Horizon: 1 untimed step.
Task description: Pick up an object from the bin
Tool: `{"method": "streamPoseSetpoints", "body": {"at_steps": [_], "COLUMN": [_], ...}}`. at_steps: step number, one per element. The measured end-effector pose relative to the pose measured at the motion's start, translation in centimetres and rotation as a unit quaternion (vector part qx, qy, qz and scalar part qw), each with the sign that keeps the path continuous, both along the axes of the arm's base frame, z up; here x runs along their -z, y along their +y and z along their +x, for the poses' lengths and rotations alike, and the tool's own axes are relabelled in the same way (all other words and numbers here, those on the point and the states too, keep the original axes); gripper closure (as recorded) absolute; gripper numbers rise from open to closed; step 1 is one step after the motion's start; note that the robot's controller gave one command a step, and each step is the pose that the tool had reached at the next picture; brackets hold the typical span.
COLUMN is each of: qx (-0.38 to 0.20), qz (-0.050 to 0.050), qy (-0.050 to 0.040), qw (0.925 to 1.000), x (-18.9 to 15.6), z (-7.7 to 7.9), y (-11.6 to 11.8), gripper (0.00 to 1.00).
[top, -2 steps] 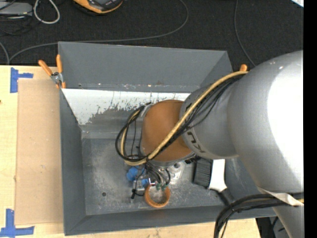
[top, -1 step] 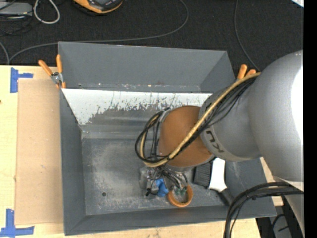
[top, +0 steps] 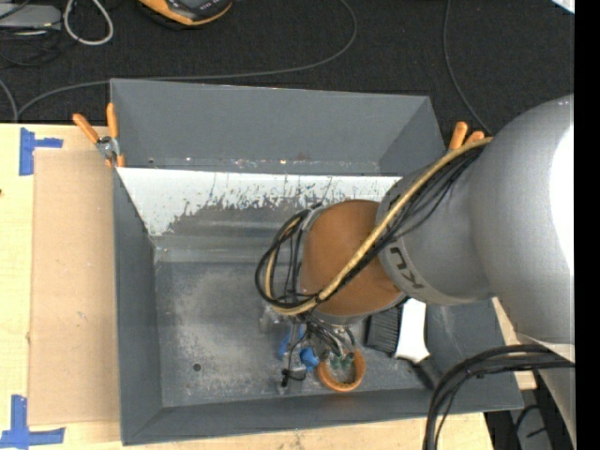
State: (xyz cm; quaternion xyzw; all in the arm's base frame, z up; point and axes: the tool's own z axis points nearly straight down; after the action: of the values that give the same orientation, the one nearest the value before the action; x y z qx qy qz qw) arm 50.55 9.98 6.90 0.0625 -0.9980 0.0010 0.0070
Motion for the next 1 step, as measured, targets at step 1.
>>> {"method": "streamPoseSetpoints", "body": {"at_steps": [1], "qx": [0.000], "qz": [0.000], "qy": [0.0000], "qw": [1.0000], "x": [0.00], "z": [0.00], "y": [-0.01], "gripper": [0.00]}}
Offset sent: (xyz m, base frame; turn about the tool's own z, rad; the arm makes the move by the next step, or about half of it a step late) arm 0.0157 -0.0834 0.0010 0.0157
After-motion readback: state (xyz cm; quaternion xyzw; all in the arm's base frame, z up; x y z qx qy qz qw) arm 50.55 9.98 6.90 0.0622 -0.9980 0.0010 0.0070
